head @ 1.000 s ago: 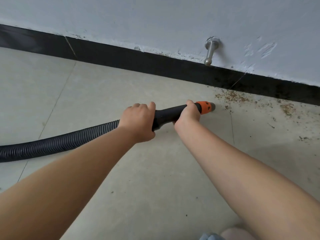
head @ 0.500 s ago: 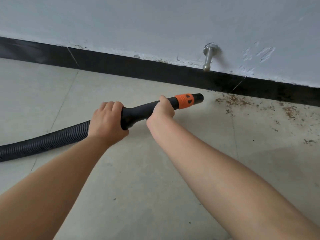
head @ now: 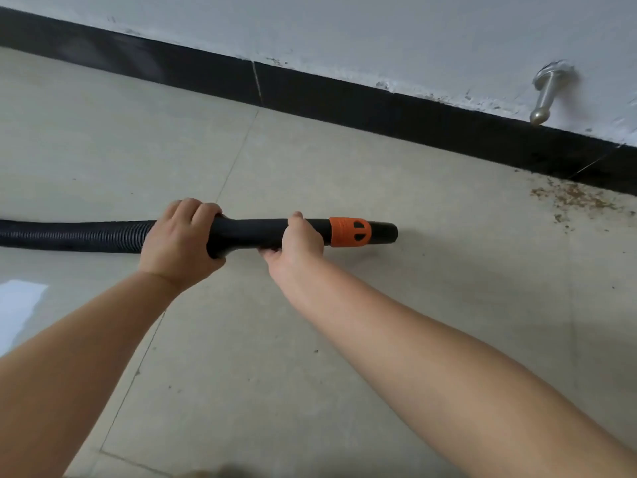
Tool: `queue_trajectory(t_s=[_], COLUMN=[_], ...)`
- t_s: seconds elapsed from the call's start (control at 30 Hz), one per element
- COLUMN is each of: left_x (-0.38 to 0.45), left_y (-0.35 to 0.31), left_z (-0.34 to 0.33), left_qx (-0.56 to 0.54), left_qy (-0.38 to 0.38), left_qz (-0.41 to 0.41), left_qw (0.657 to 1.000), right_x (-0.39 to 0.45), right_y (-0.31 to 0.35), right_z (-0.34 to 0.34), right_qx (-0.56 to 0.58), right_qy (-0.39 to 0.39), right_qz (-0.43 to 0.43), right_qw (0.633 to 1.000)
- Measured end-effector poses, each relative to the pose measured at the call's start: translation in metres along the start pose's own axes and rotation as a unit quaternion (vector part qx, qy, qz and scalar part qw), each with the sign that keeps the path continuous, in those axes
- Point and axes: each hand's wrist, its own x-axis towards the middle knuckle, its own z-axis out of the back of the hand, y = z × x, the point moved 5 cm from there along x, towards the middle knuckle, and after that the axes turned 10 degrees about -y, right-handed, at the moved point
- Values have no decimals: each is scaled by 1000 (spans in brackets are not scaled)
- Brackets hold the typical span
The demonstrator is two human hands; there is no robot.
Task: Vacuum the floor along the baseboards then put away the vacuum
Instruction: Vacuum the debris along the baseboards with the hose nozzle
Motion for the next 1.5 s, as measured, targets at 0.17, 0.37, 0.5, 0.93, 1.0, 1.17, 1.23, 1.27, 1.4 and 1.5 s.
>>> queue_trajectory(t_s=[0.17,0.37,0.5,0.93,1.0,1.17,1.23,1.27,1.4,1.5], left_x=[0,25,42,-7,-13,-14,-10,-6,17,25], left_y=[-14,-73,-100,7,16,18,12,7,-19,-34], left_z=[-15,-23,-32,0,3,1,0,-1,-11,-18], left_qx=[-18,-3,-19,57,84,63,41,30,-10,-33], left_qy=[29,30,15,-154,-176,-158,-155,-155,-143,-137], left_qz=[-21,-68,-64,44,58,56,44,35,-14,-31], left_qw=[999,997,998,985,979,984,986,987,990,990], right_x=[10,23,26,-6,-8,-7,-5,-3,1,4], right_y=[6,55,86,6,-5,-12,-8,-4,20,30], right_z=[15,40,50,-20,-26,-28,-22,-18,3,16], right_qx=[12,44,66,11,17,47,51,54,92,120], right_qy=[-12,-33,-51,29,35,47,47,45,37,29], right_qz=[19,75,95,27,8,-4,4,11,31,40], right_qw=[1000,996,992,999,999,998,998,997,995,992])
